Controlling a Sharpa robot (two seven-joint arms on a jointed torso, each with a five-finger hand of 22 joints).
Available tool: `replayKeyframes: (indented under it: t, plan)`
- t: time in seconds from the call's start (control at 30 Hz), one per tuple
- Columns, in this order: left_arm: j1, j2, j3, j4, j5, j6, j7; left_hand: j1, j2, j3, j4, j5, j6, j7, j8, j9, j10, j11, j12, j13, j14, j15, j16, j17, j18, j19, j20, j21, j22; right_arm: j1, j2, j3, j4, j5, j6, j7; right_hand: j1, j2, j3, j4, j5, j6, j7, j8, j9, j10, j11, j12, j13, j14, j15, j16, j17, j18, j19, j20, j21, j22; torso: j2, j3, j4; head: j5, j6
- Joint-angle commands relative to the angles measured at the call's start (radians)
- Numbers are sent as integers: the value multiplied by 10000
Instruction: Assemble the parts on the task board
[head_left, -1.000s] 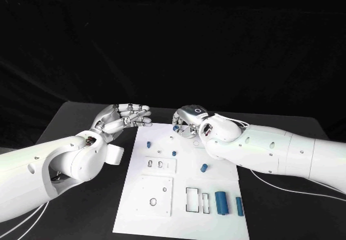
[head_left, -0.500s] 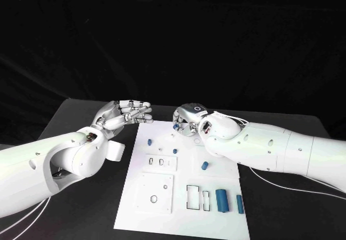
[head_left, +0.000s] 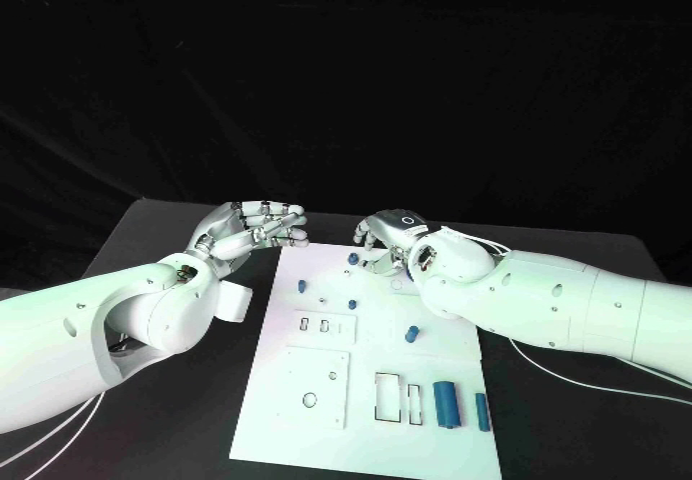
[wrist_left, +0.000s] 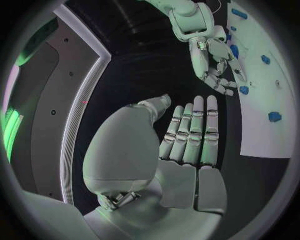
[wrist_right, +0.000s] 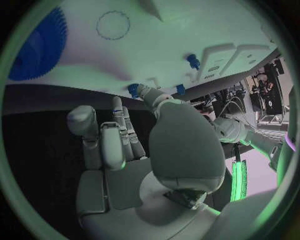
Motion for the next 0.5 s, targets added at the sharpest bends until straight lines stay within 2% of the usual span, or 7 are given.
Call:
replayKeyframes:
  t: [0.03,0.1,0.13,0.27,0.3,0.4,0.5]
  plan:
    - [15,7,9,-26,10,171,35,-52,77,43,-14,-44,-74,218,-49,-15,34,33,-32,12,39,3,-47,8,111,6,-2,67,9,-4,-348,-2,342,44,-309,-70,158,22,-193,40,57,80,5,-31,29,-53,6,74,-12,147,65,-39,-17,89,-8,24,-46,11,-12,15,-9,24,38]
    - [15,3,8,-47,18,172,32,-52,77,43,-14,-44,-74,218,-49,-15,34,33,-32,12,39,3,-47,8,111,6,-2,67,9,-1,-687,3,667,47,-413,-71,261,80,-272,66,119,229,-7,11,63,-7,-6,143,-7,155,58,-22,2,83,25,22,-31,53,-37,26,-30,40,41]
    - [16,-2,8,-52,21,172,30,-52,77,43,-14,-44,-74,218,-49,-15,34,33,-32,12,39,3,-47,8,111,6,-2,67,9,8,-889,9,862,49,-455,-82,383,156,-206,85,243,542,9,123,116,157,-22,244,7,193,42,47,138,47,147,11,95,238,-43,33,-47,47,41]
    - [15,-12,7,-76,34,173,24,-52,77,43,-14,-44,-74,218,-49,-15,34,33,-32,12,39,3,-47,8,111,6,-2,67,9,66,-1677,37,1581,185,-558,-150,461,135,-96,166,356,819,4,145,129,345,-42,314,-10,255,28,169,361,-14,346,-2,314,554,-69,63,-157,43,60]
    - [15,-9,7,-84,36,179,24,-52,77,43,-14,-44,-74,218,-49,-15,34,33,-32,12,39,3,-47,8,111,6,-2,67,9,77,-1863,46,1737,318,-561,-171,471,130,-66,190,362,880,-11,150,132,391,-57,326,-14,260,19,182,378,-20,370,-8,340,594,-74,67,-167,39,63]
    - [14,7,5,-118,42,205,30,-52,77,43,-14,-44,-74,218,-49,-15,34,33,-32,12,39,3,-47,8,111,6,-2,67,9,127,-2489,73,2203,1059,-536,-227,565,82,151,301,401,1095,-131,116,127,1076,-234,563,76,323,-111,321,639,-72,555,-99,558,912,-99,87,-210,19,97]
    - [13,21,4,-158,46,227,41,-65,72,45,-20,-44,-82,218,-57,-18,33,35,-46,11,36,5,-56,16,110,0,-1,69,9,164,-3072,88,2561,1737,-335,-289,598,-103,165,337,605,1018,-210,-35,90,1726,-381,837,296,355,-241,406,785,-103,638,-224,664,1080,-123,111,-249,9,118]
